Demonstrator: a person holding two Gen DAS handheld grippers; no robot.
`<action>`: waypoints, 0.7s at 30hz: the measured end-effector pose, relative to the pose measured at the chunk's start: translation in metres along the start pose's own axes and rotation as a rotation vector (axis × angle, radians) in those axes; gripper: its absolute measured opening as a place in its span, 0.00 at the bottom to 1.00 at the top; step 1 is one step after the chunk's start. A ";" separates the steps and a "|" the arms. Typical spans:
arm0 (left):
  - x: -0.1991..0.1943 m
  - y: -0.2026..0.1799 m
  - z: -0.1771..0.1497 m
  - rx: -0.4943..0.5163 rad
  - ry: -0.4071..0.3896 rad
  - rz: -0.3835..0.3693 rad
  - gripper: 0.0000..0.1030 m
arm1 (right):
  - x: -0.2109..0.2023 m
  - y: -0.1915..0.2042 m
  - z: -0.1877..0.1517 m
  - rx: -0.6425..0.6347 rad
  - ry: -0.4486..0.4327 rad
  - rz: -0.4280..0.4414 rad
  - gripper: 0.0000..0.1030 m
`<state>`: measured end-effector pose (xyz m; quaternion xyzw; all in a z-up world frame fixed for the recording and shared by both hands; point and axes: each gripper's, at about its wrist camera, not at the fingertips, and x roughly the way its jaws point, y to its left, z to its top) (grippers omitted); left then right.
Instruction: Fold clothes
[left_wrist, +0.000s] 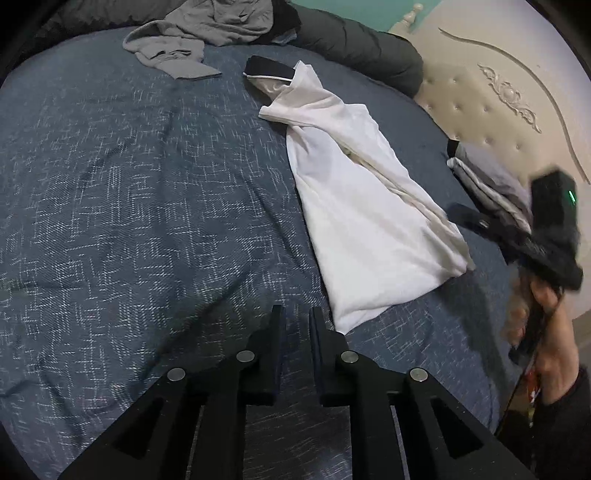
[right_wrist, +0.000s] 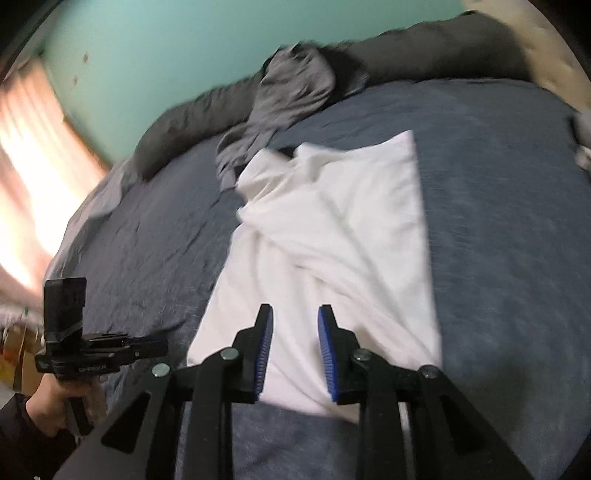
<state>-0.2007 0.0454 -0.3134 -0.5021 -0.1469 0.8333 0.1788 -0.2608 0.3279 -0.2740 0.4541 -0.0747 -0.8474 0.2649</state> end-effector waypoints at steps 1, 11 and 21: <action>0.000 0.000 -0.001 0.005 -0.005 -0.001 0.14 | 0.011 0.005 0.006 -0.020 0.029 0.005 0.24; -0.003 0.015 -0.003 -0.004 -0.023 -0.031 0.19 | 0.079 0.028 0.057 -0.136 0.124 -0.065 0.24; -0.010 0.018 -0.003 -0.006 -0.034 -0.047 0.21 | 0.105 0.014 0.085 -0.097 0.111 -0.157 0.24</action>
